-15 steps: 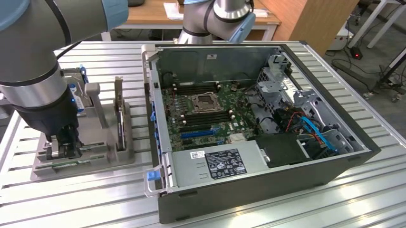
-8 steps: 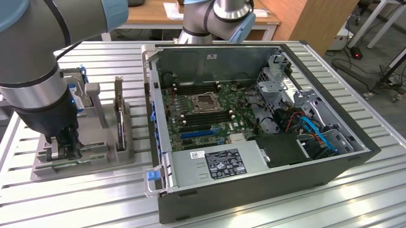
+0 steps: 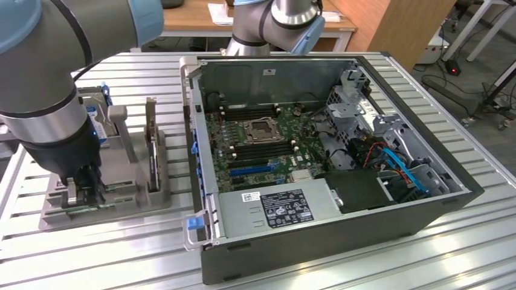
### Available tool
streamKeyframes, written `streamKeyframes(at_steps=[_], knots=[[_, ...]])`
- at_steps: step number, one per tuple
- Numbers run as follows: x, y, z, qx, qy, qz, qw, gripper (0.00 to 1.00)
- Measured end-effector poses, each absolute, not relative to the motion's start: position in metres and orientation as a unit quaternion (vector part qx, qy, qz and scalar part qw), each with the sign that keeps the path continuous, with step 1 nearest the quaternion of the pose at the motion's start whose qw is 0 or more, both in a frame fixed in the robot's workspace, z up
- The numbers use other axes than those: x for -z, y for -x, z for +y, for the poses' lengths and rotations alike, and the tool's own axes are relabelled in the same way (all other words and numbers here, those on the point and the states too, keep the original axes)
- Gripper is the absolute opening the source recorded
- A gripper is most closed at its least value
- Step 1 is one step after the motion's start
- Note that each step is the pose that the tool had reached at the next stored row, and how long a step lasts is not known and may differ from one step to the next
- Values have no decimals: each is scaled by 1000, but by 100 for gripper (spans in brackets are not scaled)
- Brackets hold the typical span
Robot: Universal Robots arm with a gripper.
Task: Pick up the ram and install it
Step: 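Pick up the ram and move it above insertion slot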
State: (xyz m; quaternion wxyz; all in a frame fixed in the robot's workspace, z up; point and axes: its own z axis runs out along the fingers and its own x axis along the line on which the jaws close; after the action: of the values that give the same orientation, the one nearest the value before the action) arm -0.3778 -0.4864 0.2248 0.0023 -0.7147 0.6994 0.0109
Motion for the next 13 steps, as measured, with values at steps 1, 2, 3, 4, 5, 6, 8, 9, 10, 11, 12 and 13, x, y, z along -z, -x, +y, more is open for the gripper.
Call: streamKeyframes(at_steps=[1,2,3,4,5,6,8,9,10,11,12,13], knots=[[-223,378,-486,-11,715,699,2,29],[-222,378,-486,-11,715,699,2,29],[-221,378,-486,-11,715,699,2,29],[-220,378,-486,-11,715,699,2,29],[-218,378,-486,-11,715,699,2,29],[-217,378,-486,-11,715,699,2,29],[-214,378,-486,-11,715,699,2,29],[-213,378,-486,-11,715,699,2,29],[-212,378,-486,-11,715,699,2,29],[-211,378,-486,-11,715,699,2,29],[-210,378,-486,-11,715,699,2,29],[-209,378,-486,-11,715,699,2,29]])
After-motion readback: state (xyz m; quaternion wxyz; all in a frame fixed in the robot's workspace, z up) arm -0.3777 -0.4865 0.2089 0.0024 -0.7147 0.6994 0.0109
